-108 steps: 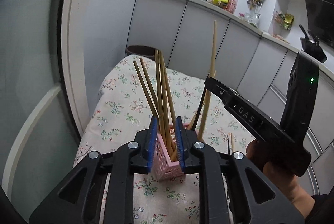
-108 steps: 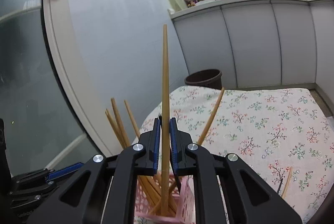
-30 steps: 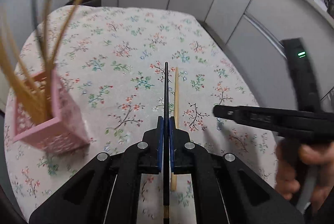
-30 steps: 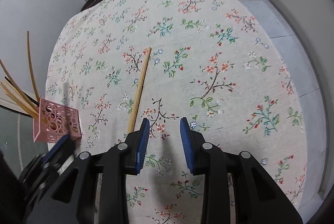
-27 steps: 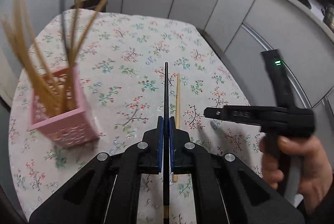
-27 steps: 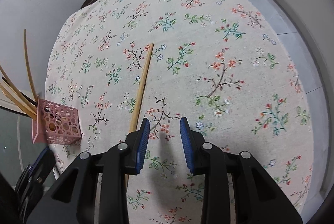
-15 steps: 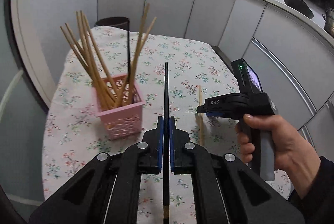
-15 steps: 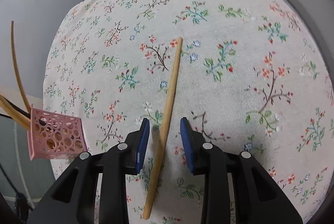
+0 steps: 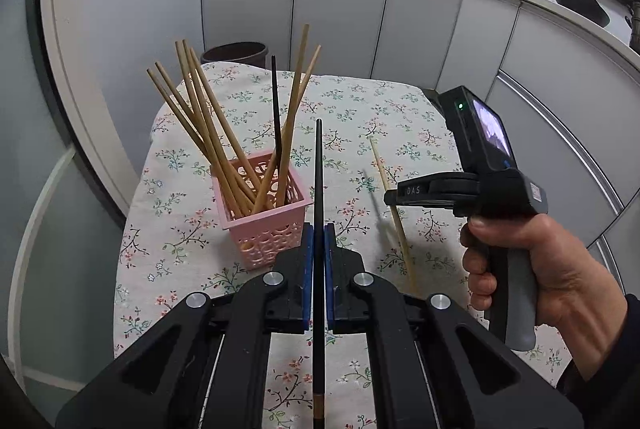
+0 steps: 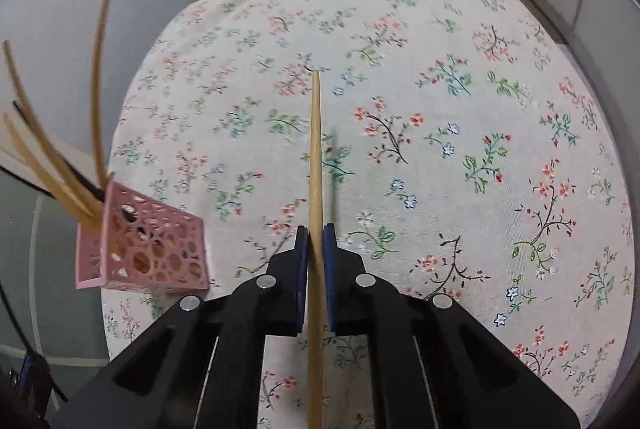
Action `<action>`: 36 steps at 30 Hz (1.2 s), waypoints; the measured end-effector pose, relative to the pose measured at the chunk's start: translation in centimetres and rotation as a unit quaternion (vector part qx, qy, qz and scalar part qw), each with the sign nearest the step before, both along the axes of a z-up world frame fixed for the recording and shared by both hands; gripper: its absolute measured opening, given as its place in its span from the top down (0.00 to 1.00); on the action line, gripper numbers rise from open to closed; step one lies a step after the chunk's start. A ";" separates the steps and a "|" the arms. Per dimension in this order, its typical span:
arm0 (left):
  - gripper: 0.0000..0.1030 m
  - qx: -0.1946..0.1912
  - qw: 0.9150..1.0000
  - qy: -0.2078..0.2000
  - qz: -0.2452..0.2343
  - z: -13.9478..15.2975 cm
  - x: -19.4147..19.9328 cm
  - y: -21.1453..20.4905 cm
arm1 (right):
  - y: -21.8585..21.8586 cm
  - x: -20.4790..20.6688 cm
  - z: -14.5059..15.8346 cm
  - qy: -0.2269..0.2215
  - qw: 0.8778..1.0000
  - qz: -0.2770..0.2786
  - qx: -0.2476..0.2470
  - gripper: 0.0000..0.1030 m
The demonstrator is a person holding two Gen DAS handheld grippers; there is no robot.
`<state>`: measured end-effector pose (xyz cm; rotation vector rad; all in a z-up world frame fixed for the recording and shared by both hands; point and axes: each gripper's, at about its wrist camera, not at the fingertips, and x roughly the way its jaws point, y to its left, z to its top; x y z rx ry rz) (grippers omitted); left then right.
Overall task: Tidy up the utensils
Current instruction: 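Carry both held items over the pink holder and release them inside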
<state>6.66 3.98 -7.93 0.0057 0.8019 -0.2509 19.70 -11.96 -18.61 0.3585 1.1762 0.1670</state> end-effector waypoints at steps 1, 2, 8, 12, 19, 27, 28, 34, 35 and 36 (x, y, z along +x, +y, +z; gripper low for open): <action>0.96 -0.001 1.000 0.001 0.000 -0.1 0.1 0.1 | -0.1 -0.2 0.4 -0.006 1.000 0.000 0.003 0.93; 0.96 0.000 1.000 0.001 0.001 -0.1 0.0 0.1 | -0.1 -0.3 1.0 -0.017 1.000 0.000 0.010 0.93; 0.96 -0.008 1.000 0.000 0.005 0.3 0.0 0.6 | 0.2 -1.0 4.2 -0.085 0.996 0.013 0.034 0.93; 0.96 -0.045 0.998 -0.021 0.023 1.5 0.2 2.9 | 0.5 -1.7 6.7 -0.138 0.989 0.022 0.050 0.93; 0.96 -0.087 0.990 -0.085 0.076 3.7 1.9 7.0 | 0.9 -3.0 10.3 -0.225 0.971 0.023 0.077 0.93; 0.96 -0.126 0.974 -0.178 0.056 3.7 4.9 6.3 | 1.3 -3.9 11.1 -0.252 0.964 0.027 0.085 0.92; 0.96 -0.125 0.973 -0.186 0.052 3.5 5.4 6.0 | 1.2 -4.0 11.2 -0.254 0.963 0.026 0.086 0.92; 0.96 -0.113 0.970 -0.213 0.040 1.2 7.9 5.0 | 0.7 -4.3 11.5 -0.265 0.960 0.023 0.086 0.92; 0.96 -0.118 0.969 -0.214 0.039 0.7 8.3 5.0 | 0.7 -4.4 11.6 -0.267 0.960 0.024 0.086 0.92; 0.96 -0.122 0.968 -0.216 0.039 0.2 8.5 5.1 | 0.7 -4.6 11.6 -0.268 0.959 0.024 0.086 0.92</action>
